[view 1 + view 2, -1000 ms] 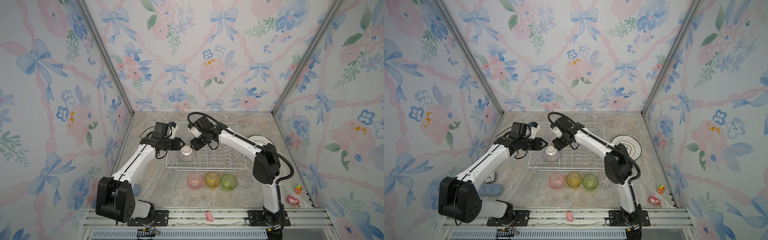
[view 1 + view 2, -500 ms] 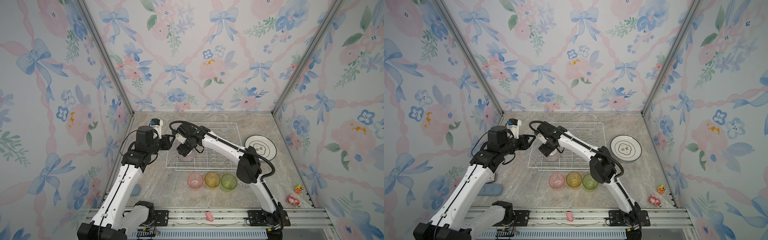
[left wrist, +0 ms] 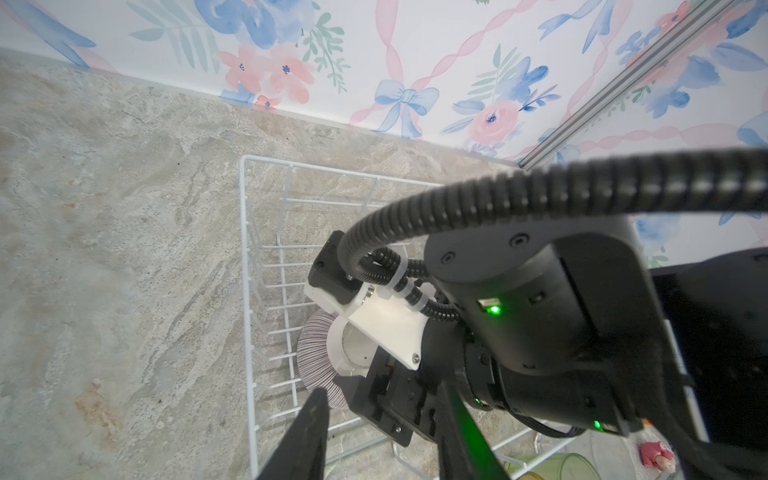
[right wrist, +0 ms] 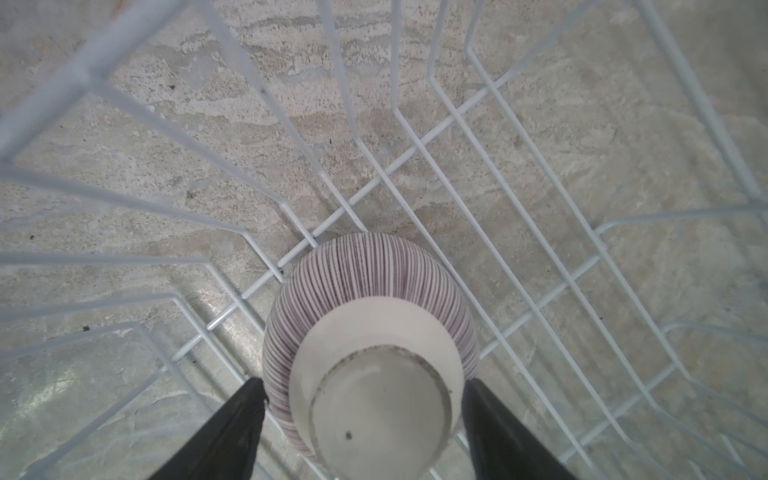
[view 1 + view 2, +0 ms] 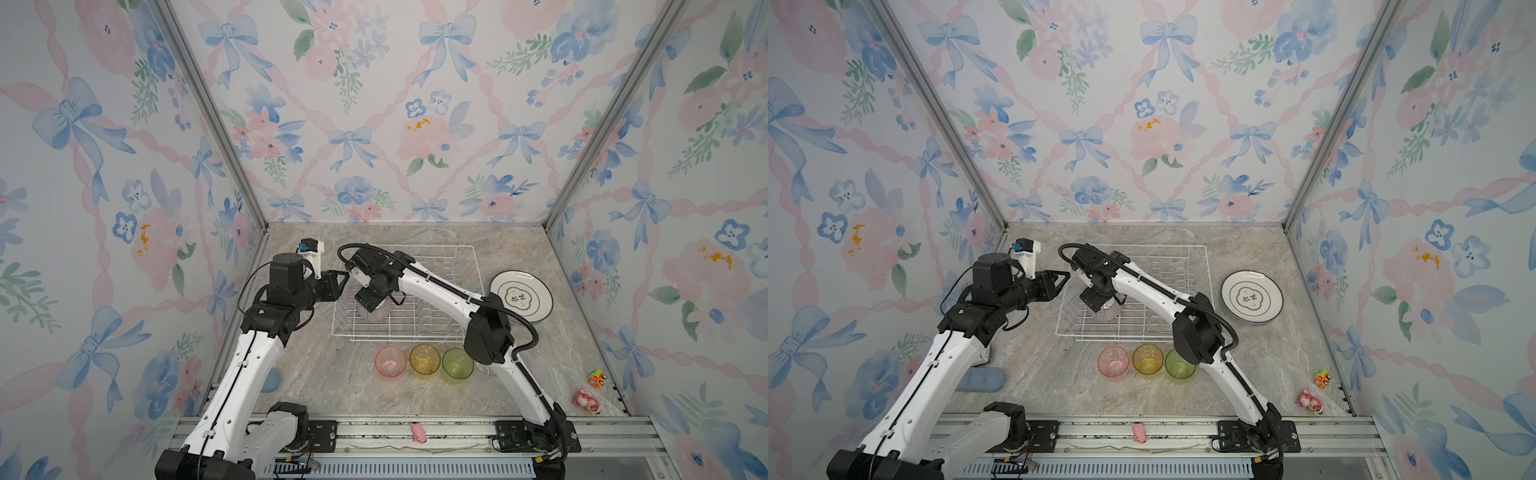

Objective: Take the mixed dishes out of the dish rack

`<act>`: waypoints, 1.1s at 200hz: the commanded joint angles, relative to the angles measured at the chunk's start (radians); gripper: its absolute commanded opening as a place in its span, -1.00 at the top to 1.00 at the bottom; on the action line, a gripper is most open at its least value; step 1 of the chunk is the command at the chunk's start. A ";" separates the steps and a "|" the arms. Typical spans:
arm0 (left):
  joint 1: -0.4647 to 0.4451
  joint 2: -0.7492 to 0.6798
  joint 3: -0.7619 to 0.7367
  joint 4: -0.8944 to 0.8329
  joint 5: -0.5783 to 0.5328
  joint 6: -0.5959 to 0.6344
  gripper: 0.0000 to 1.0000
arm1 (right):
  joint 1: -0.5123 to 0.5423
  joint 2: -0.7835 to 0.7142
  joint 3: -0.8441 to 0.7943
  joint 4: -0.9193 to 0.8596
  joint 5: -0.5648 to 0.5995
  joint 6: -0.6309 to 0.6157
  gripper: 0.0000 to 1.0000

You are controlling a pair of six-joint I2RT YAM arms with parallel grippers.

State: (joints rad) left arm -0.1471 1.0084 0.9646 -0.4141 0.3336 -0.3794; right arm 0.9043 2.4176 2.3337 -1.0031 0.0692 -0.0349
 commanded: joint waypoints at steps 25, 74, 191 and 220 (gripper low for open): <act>0.011 -0.017 -0.013 0.001 0.023 0.005 0.22 | -0.007 0.033 0.043 -0.074 0.025 -0.002 -0.30; 0.012 -0.009 -0.023 -0.003 0.040 0.010 0.22 | -0.021 0.028 0.038 -0.118 0.026 -0.018 0.19; -0.094 0.155 -0.032 -0.047 0.097 0.053 0.24 | -0.068 -0.232 -0.305 -0.043 0.068 -0.013 0.60; -0.138 0.257 -0.024 -0.049 0.088 0.054 0.22 | -0.083 -0.292 -0.404 -0.007 0.071 -0.007 0.61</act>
State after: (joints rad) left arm -0.2646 1.2034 0.9276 -0.4278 0.4248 -0.3519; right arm 0.8330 2.1933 1.9976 -1.0191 0.1238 -0.0528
